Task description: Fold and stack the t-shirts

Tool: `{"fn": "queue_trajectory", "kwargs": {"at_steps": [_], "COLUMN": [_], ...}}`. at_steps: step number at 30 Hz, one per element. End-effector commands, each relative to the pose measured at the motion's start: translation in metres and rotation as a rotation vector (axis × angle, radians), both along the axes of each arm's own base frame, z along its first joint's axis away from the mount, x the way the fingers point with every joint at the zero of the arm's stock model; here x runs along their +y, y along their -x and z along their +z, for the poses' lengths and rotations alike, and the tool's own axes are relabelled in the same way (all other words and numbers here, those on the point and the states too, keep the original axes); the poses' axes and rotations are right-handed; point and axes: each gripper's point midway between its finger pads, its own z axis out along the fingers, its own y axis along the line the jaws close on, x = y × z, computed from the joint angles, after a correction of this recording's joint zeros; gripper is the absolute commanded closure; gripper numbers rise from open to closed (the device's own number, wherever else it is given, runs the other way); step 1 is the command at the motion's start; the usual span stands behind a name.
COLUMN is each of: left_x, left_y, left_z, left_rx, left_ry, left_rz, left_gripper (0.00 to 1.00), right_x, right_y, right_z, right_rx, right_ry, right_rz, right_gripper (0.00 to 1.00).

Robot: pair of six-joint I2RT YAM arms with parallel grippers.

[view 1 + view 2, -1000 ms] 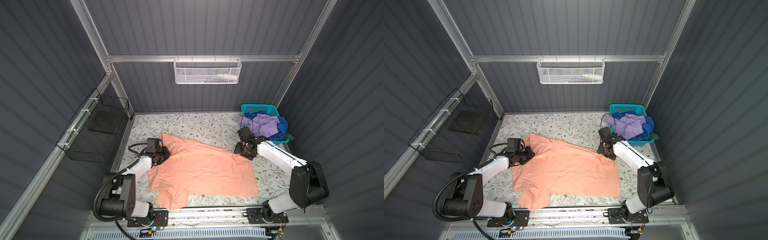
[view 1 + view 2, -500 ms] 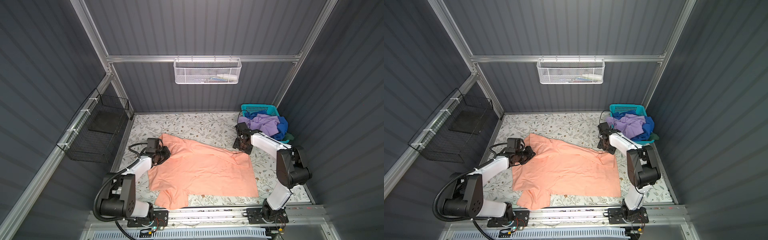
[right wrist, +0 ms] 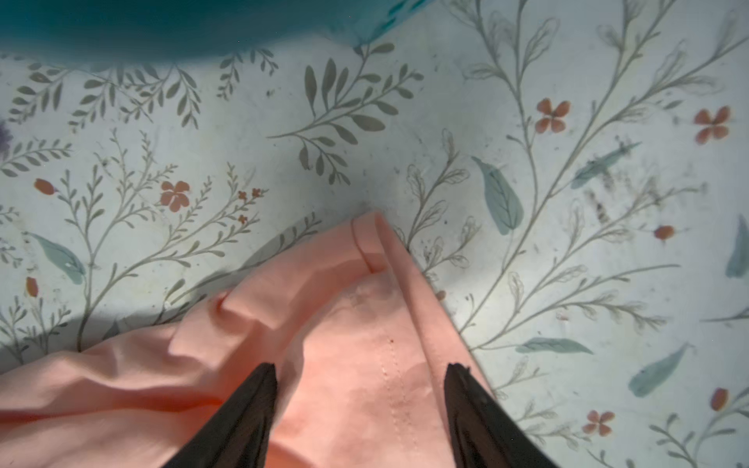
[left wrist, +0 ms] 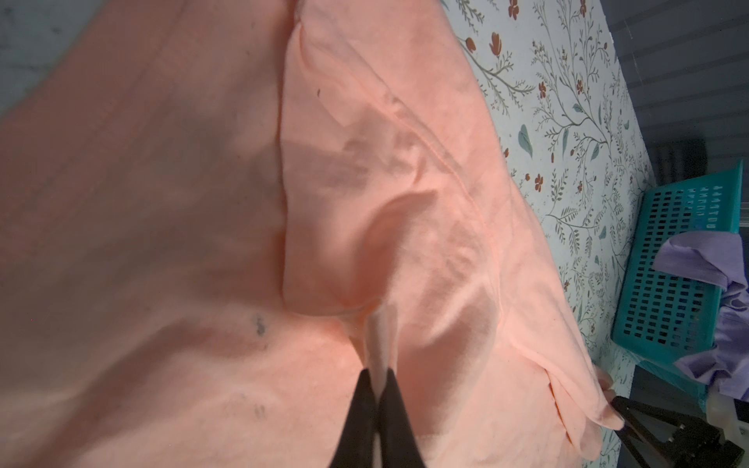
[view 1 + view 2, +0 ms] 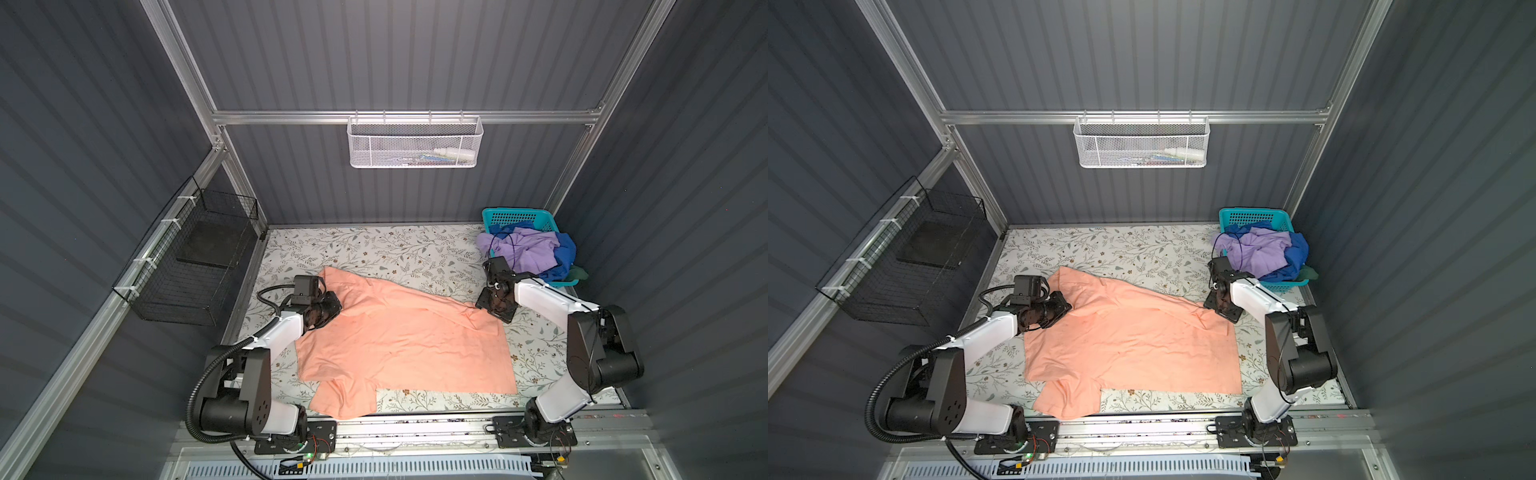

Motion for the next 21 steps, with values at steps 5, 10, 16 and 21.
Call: {"fn": "queue_trajectory", "kwargs": {"at_steps": [5, 10, 16, 21], "left_x": [-0.002, -0.002, -0.002, -0.002], "left_y": [-0.007, -0.006, -0.005, -0.006], "left_z": [0.006, 0.005, 0.006, 0.007], "left_rx": [-0.007, -0.007, -0.010, -0.014], "left_ry": [0.020, 0.022, 0.020, 0.017], "left_rz": [-0.007, -0.005, -0.007, -0.009], "left_gripper": [1.00, 1.00, 1.00, 1.00], "right_x": [0.000, 0.000, 0.005, 0.005], "right_y": [-0.010, -0.018, -0.020, -0.018], "right_z": [0.003, 0.003, -0.013, -0.013], "right_rx": [-0.008, -0.015, 0.030, 0.028], "right_ry": [-0.002, -0.006, -0.022, -0.026], "right_rz": [-0.002, -0.008, 0.000, -0.013], "right_gripper": [0.32, 0.32, 0.41, 0.52]}}
